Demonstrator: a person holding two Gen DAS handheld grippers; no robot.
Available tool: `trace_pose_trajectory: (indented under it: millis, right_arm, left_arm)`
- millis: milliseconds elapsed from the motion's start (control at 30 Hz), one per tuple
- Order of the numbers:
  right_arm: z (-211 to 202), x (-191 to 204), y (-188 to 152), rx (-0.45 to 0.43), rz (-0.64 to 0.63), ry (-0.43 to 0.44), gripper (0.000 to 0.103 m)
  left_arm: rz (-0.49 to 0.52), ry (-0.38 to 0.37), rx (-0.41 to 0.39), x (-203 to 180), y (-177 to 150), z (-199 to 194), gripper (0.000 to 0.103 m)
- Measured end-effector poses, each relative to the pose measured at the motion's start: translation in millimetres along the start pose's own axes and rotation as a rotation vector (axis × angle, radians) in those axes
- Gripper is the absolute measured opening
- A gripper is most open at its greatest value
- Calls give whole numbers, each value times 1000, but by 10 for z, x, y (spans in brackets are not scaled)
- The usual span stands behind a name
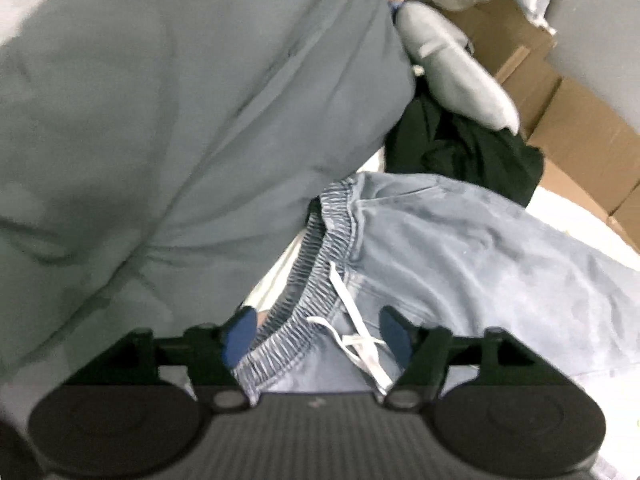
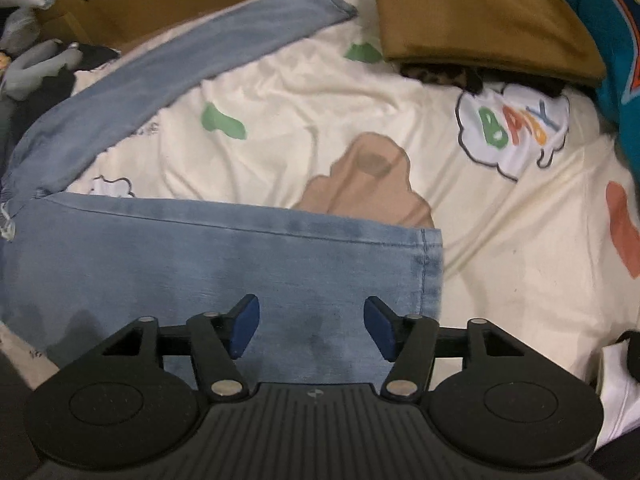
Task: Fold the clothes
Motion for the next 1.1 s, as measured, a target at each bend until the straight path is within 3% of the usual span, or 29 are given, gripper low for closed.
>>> trace_pose_trajectory:
  millis: [100, 233, 533, 700, 1100]
  right_arm:
    - [-121, 20, 66, -20, -23, 6, 74]
    - [-236, 37, 162, -55, -20, 6, 84]
    - [-568, 101, 340, -142, -22, 28, 87]
    - [-677, 149, 333, -158, -60, 52, 87]
    - [-658, 33, -10, -123, -122, 75, 85]
  left_arm:
    - [-26, -12, -9, -52, -77, -236, 80]
    - [16, 24, -42, -107, -118, -465, 83]
    - [37, -11, -58, -224, -361, -744, 87]
    - [-26, -68, -40, -316, -658, -733, 87]
    - [-122, -57, 85, -420, -1669, -287, 86]
Point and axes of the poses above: each gripper's, at about its wrist camera, not at the fingertips, and z roughly the way its jaws point, x to its left, y to its top, the point moved 9 cm from there along z, roughly the way its jaws point
